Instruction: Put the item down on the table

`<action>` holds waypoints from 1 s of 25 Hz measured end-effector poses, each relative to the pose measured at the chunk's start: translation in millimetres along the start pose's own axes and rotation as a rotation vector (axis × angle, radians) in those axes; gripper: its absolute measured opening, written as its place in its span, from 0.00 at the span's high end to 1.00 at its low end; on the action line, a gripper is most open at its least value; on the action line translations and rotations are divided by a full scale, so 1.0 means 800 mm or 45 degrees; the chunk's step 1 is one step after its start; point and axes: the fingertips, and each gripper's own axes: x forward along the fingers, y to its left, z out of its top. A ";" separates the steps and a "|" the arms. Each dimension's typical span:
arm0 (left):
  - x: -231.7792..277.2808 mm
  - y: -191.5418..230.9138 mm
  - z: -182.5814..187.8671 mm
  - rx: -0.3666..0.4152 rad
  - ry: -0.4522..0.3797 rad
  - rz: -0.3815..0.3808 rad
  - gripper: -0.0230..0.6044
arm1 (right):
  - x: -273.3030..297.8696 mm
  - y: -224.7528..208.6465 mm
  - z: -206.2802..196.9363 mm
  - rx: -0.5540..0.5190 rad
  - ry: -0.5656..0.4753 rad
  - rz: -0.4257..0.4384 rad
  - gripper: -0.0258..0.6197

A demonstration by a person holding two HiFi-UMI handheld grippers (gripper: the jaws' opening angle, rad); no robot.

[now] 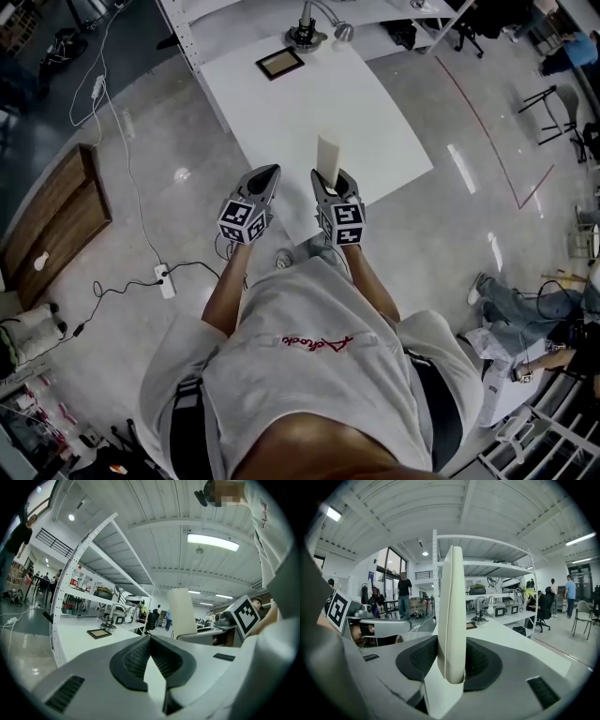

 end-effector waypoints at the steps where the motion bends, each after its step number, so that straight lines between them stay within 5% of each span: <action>1: 0.006 0.000 0.001 0.001 0.000 0.003 0.93 | 0.004 -0.004 0.001 -0.002 0.001 0.008 0.69; 25: 0.068 0.025 0.022 0.001 -0.001 0.109 0.93 | 0.063 -0.049 0.021 0.019 0.022 0.118 0.69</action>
